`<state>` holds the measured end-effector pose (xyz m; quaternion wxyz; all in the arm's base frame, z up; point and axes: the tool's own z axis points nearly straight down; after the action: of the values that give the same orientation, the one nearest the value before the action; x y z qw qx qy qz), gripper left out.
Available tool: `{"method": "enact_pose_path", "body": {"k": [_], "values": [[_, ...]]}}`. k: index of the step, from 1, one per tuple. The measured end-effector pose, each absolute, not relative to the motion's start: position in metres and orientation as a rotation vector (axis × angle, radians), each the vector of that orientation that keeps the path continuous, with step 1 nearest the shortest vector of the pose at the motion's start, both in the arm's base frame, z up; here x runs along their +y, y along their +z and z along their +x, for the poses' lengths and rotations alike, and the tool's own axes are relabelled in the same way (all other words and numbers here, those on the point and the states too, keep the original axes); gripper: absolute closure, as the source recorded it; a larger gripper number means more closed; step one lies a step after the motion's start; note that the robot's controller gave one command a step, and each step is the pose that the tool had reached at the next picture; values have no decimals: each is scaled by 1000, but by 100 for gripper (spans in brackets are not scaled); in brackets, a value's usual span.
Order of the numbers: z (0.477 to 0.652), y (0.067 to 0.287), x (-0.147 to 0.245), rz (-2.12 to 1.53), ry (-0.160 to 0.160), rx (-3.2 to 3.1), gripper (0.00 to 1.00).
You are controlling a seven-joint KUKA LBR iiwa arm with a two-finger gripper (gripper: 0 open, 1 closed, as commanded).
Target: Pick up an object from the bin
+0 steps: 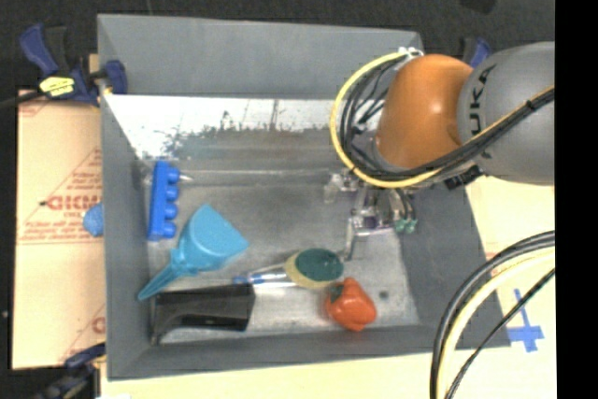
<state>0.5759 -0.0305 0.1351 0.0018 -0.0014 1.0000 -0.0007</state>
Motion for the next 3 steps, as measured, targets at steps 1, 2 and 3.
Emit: {"method": "enact_pose_path", "body": {"k": [1, 2, 3], "values": [[576, 135, -30, -4, -2, 3138, 100], [576, 135, -30, -5, -2, 3138, 100], [566, 82, 40, -18, 1, 3137, 100]]}}
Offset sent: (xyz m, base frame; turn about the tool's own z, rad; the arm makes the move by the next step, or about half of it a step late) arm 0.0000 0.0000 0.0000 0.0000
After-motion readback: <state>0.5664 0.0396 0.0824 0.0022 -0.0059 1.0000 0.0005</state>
